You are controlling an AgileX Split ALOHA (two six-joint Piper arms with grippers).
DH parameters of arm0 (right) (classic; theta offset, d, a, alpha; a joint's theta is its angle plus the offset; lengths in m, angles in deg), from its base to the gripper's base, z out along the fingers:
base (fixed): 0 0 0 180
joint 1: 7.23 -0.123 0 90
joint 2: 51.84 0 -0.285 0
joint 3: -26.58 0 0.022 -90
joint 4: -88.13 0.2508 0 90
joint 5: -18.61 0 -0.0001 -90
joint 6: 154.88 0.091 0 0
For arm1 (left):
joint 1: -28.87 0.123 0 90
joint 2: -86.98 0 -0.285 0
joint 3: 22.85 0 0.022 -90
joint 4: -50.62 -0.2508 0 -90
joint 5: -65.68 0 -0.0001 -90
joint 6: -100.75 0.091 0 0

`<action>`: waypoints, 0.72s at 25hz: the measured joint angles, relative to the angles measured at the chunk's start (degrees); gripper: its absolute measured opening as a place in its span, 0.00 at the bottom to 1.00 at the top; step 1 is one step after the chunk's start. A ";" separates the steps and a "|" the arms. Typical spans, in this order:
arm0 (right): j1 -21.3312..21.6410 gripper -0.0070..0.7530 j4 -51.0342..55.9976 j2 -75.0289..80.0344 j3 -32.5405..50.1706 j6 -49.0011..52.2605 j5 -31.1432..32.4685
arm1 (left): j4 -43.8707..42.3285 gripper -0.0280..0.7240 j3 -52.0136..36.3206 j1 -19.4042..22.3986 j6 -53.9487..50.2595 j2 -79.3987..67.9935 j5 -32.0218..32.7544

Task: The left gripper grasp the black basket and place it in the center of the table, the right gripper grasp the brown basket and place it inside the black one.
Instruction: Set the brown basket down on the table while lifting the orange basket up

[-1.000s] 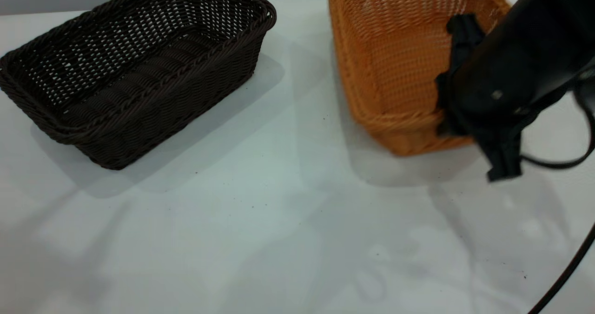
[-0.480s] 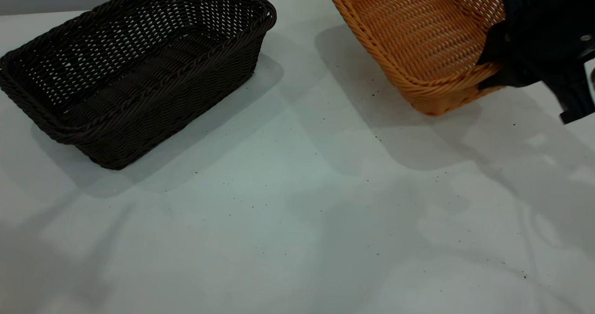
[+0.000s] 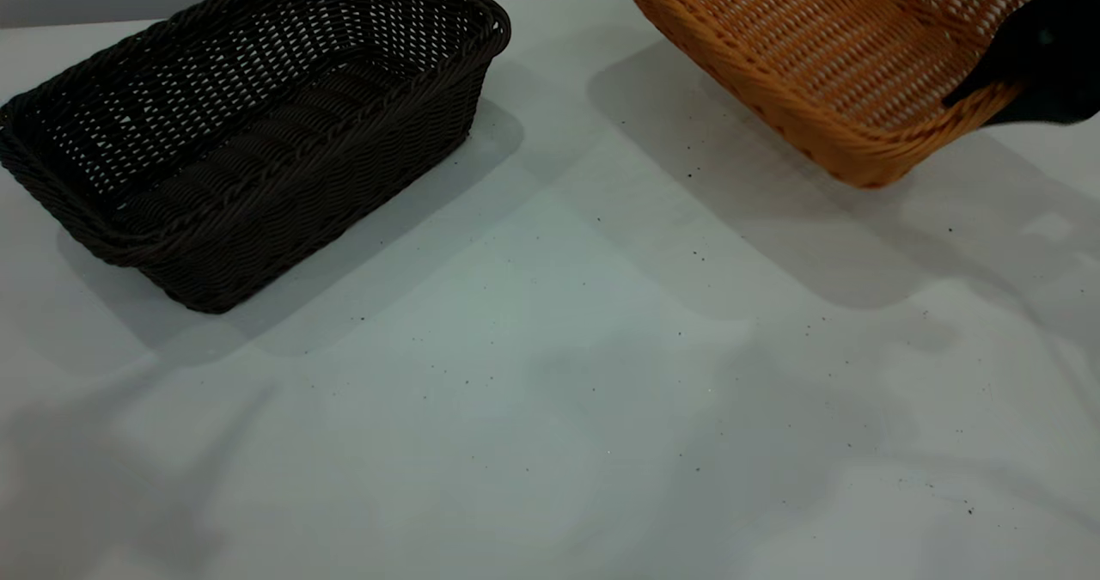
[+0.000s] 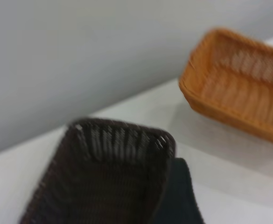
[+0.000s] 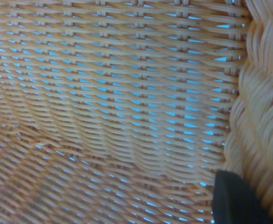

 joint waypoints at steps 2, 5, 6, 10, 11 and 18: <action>2.37 0.14 -3.67 0.00 -1.61 -0.68 5.75 | -0.20 0.69 0.00 0.00 0.00 -1.92 0.81; 4.68 0.14 -8.67 0.00 -4.98 -0.87 12.35 | -1.74 0.69 0.00 0.00 -0.27 -5.17 0.43; 4.83 0.14 -10.32 0.00 -6.09 -0.82 13.59 | -2.47 0.69 0.00 0.00 -0.96 -6.44 0.50; 4.77 0.14 -16.63 0.00 -12.03 -0.88 21.07 | -5.13 0.69 0.00 0.00 -3.85 -11.27 2.77; 4.77 0.14 -17.80 0.00 -13.74 -0.88 22.69 | -6.25 0.69 0.00 0.00 -4.41 -12.35 3.38; 4.61 0.14 -19.50 0.00 -25.75 -0.82 30.46 | -13.35 0.69 0.00 -0.04 -9.66 -18.76 2.86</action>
